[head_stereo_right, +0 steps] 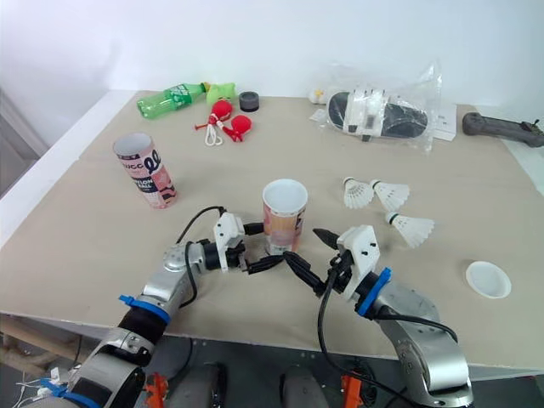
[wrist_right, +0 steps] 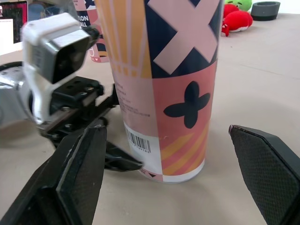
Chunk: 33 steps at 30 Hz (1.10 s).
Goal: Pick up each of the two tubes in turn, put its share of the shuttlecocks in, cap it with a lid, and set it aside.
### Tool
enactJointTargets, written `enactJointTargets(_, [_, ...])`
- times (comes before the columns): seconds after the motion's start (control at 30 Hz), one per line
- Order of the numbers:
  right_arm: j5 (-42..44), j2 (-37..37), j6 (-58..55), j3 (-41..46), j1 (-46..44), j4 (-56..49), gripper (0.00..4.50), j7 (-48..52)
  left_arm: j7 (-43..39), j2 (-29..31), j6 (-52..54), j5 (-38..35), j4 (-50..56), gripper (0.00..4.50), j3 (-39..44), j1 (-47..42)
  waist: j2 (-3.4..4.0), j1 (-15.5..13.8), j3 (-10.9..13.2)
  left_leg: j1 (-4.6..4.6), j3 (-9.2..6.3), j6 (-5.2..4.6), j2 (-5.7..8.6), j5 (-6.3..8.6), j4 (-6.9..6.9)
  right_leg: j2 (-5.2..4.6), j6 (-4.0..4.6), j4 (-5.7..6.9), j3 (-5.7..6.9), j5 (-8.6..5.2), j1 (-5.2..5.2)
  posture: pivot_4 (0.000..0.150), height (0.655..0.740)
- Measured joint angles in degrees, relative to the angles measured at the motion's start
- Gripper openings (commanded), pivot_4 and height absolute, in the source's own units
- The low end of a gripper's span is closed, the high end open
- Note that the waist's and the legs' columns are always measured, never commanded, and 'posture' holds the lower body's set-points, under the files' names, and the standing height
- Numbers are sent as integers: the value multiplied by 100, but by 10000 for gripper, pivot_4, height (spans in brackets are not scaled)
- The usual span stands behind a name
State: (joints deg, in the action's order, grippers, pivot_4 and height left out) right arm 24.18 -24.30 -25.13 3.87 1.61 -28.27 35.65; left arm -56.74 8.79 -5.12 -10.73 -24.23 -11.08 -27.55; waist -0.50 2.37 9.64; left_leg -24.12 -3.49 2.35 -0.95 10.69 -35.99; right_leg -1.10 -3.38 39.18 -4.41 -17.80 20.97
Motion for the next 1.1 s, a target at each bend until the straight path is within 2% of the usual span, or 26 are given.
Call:
enactJointTargets(0.23, [-402, 317, 443, -535, -529, 994, 45000, -89, -505, 978, 744, -634, 1184, 44259, 284, 874, -7, 71, -1, 39, 15, 16, -55, -12, 37, 53, 38, 0, -17, 14, -3, 1500, 7400])
enactJointTargets(0.43, [-606, 522, 793, -713, -936, 1620, 45000, -67, -607, 1430, 1144, -884, 1642, 44259, 471, 1202, -8, 66, 0, 46, 18, 17, -82, -12, 45, 84, 59, 0, -22, 20, 2, 1500, 7400])
enactJointTargets(0.9, [-1140, 1277, 1808, -1249, -1989, 3357, 45000, 38, -322, 1599, 1425, -964, 2042, 44259, 629, 1472, -12, 49, 3, 37, 24, 21, -85, -14, 50, 85, 72, 0, -28, 26, 18, 1500, 7400])
enactJointTargets(1.1, [-1495, 1513, 2360, -1356, -2547, 4300, 45000, 20, -312, 1599, 1431, -969, 2050, 44259, 641, 1473, -13, 44, 4, 34, 27, 23, -84, -15, 55, 85, 102, 0, -29, 43, 23, 1500, 7400])
